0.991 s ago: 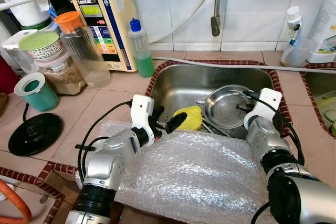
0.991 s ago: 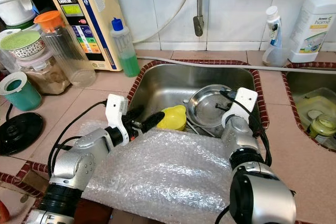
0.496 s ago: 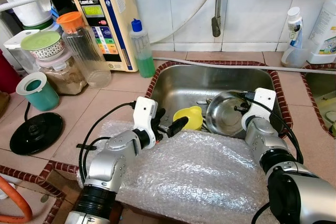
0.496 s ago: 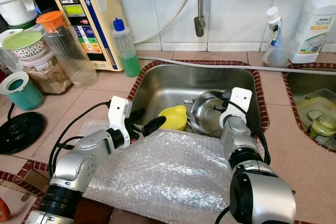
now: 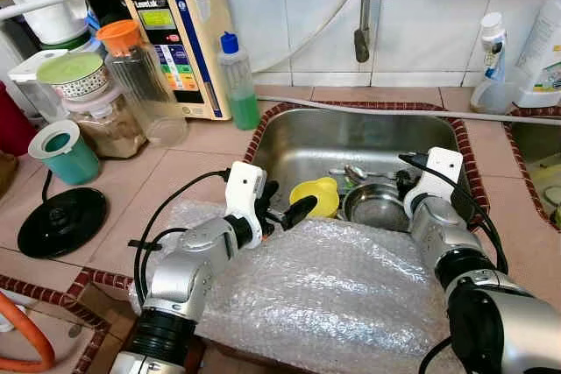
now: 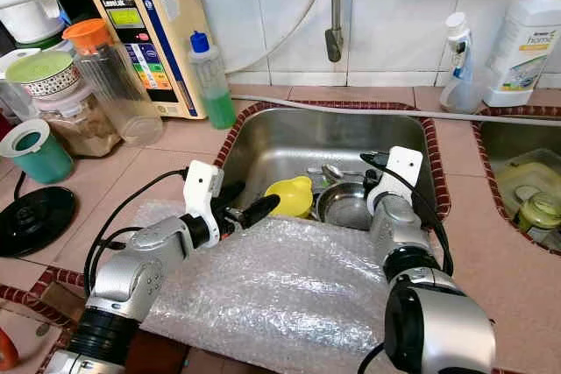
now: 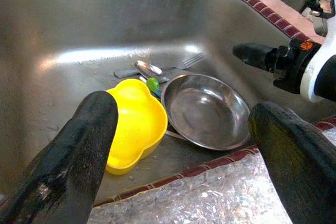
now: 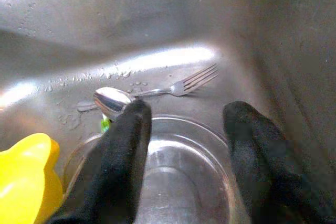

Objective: Kitchen organization

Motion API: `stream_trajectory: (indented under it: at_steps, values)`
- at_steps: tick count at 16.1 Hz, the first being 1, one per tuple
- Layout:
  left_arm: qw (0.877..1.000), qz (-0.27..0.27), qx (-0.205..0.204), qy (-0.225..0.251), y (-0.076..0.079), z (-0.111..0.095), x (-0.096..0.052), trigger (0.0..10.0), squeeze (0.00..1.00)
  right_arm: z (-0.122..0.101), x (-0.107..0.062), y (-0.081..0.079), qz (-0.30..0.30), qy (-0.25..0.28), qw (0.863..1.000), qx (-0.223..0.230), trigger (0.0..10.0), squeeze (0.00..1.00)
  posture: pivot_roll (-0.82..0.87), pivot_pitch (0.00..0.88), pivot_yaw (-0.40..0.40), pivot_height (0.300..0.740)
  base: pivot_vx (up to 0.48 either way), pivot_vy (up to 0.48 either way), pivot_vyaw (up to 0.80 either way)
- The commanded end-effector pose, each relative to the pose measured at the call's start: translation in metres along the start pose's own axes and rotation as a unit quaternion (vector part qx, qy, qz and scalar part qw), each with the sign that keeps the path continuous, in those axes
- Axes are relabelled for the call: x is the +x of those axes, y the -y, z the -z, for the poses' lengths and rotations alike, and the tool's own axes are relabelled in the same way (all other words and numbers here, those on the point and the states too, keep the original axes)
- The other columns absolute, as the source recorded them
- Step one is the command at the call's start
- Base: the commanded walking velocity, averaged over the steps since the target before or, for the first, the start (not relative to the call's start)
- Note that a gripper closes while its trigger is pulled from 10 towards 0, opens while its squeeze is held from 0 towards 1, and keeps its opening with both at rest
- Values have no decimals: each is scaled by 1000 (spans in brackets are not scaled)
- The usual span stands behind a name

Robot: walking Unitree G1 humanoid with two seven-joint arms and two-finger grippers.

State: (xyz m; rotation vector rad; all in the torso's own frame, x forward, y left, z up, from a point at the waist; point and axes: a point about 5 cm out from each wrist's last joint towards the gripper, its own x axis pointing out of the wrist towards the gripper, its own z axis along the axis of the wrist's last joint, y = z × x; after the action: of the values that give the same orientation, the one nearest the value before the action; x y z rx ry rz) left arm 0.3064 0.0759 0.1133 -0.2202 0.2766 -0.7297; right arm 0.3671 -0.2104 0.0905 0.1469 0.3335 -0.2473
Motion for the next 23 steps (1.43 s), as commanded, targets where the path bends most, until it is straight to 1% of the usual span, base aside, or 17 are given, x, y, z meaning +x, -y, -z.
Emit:
stream_trajectory:
  at_steps: [1, 3, 5, 6, 7, 9, 10, 12, 13, 14, 15, 16, 17, 18, 19, 21, 23]
  values:
    - [1000, -5, 11, 5, -4, -5, 0, 10000, 1000, 28, -4, 0, -3, -52, 999, 7, 10000, 1000, -13, 0, 162, 740, 0, 0, 0]
    - [1000, -10, 13, 15, -3, -7, 0, 10000, 1000, 21, -4, -2, -13, -28, 1000, -3, 10000, 1000, -12, 0, 158, 740, 0, 0, 0]
    - [998, -35, 29, 46, -7, -17, 2, 10000, 1000, 7, -4, -3, -25, 35, 999, -32, 10000, 1000, -13, 0, 146, 740, 0, 0, 0]
    - [997, -47, 32, 55, -10, -20, 2, 10000, 1000, 3, -5, -5, -33, 54, 997, -42, 10000, 1000, -20, 0, 142, 740, 0, 0, 0]
    - [995, -63, 29, 72, -13, -24, 3, 10000, 1000, -4, -7, -7, -48, 92, 993, -63, 10000, 1000, -24, 0, 136, 740, 0, 0, 0]
    - [991, -90, 41, 92, -16, -30, 5, 10000, 1000, -13, -12, -8, -60, 141, 985, -76, 10000, 1000, -41, 0, 133, 740, 0, 0, 0]
    - [987, -113, 57, 99, -20, -33, 5, 10000, 1000, -21, -16, -8, -59, 172, 980, -80, 10000, 1000, -47, 0, 133, 740, 0, 0, 0]
    - [982, -156, 57, 96, -29, -33, 6, 10000, 1000, -30, -25, -6, -64, 212, 970, -96, 10000, 1000, -61, 0, 123, 740, 0, 0, 0]
    - [978, -185, 58, 84, -33, -31, 6, 10000, 1000, -32, -34, -3, -66, 233, 965, -100, 10000, 1000, -64, 0, 121, 740, 0, 0, 0]
    - [972, -216, 62, 69, -38, -29, 5, 10000, 1000, -31, -40, 1, -63, 238, 964, -96, 10000, 1000, -67, 0, 119, 740, 0, 0, 0]
    - [970, -228, 55, 65, -40, -27, 4, 10000, 1000, -29, -45, 2, -63, 243, 963, -100, 10000, 1000, -74, 0, 119, 740, 0, 0, 0]
    - [971, -221, 44, 77, -40, -26, 3, 10000, 141, -26, -57, 4, -67, 250, 959, -114, 10000, 1000, -84, 0, 118, 740, 0, 0, 0]
    - [970, -224, 51, 84, -40, -25, 2, 10000, 0, -26, -63, 3, -72, 254, 956, -125, 10000, 1000, -84, 0, 118, 740, 0, 0, 0]
    - [969, -224, 54, 86, -36, -22, 4, 10000, 0, -30, -73, 5, -75, 259, 955, -122, 10000, 1000, -99, 0, 104, 740, 0, 0, 0]
    - [970, -220, 52, 85, -34, -21, 6, 10000, 0, -31, -76, 6, -75, 261, 955, -122, 10000, 1000, -106, 0, 97, 740, 0, 0, 0]
    - [968, -222, 35, 108, -27, -25, 11, 10000, 0, -37, -86, 6, -83, 258, 954, -127, 10000, 1000, -129, 0, 78, 740, 0, 0, 0]
    - [969, -214, 53, 110, -20, -29, 17, 10000, 0, -42, -94, 5, -90, 258, 953, -128, 10000, 1000, -143, 0, 66, 740, 0, 0, 0]
